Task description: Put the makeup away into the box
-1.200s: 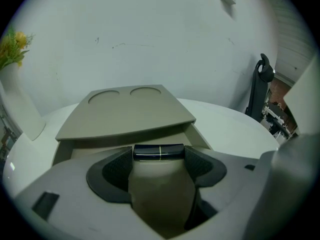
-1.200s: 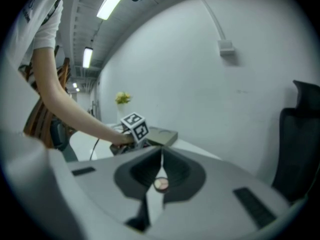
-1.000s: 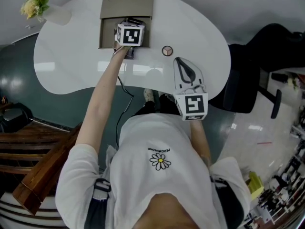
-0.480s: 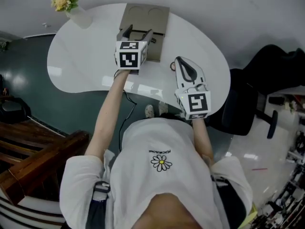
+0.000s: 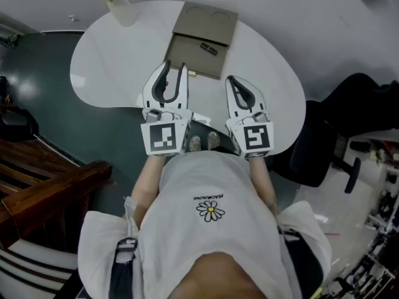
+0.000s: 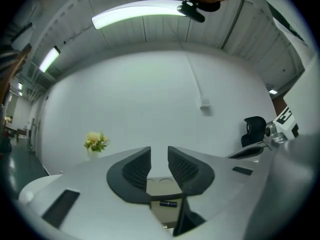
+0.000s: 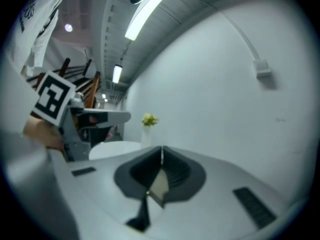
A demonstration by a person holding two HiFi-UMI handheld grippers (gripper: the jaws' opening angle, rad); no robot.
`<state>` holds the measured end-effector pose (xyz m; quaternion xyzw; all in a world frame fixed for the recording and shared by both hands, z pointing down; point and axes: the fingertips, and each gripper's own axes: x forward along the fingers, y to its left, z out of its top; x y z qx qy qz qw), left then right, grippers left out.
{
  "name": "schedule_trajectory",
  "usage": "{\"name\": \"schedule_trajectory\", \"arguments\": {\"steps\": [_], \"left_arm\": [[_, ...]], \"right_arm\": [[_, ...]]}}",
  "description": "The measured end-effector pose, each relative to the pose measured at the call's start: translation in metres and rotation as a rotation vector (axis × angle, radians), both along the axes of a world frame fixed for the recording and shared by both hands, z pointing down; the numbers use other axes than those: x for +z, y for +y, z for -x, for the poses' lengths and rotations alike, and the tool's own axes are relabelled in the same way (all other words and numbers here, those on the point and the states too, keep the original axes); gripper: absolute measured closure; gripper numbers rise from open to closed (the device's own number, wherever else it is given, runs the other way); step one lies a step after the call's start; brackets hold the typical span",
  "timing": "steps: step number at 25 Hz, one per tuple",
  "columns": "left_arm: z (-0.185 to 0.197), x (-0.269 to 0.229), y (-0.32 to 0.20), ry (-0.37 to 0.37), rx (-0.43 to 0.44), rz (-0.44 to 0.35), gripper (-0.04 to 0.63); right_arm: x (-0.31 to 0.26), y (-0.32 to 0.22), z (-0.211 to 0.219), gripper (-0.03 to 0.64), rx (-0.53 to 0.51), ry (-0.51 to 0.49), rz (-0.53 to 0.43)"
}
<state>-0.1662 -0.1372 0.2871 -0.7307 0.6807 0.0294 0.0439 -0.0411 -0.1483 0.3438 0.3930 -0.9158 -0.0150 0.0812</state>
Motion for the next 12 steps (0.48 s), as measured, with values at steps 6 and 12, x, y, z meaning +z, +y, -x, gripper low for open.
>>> {"name": "schedule_trajectory", "arguments": {"steps": [6,12], "left_arm": [[0.008,0.017,0.038,0.021,-0.115,-0.002,0.575],[0.008,0.025,0.04,0.05,-0.122,0.038,0.577]], "right_arm": [[-0.003,0.009,0.011,0.586,-0.033,-0.013,0.0],[-0.006,0.013,0.006,0.586,-0.03,-0.026,0.001]]}}
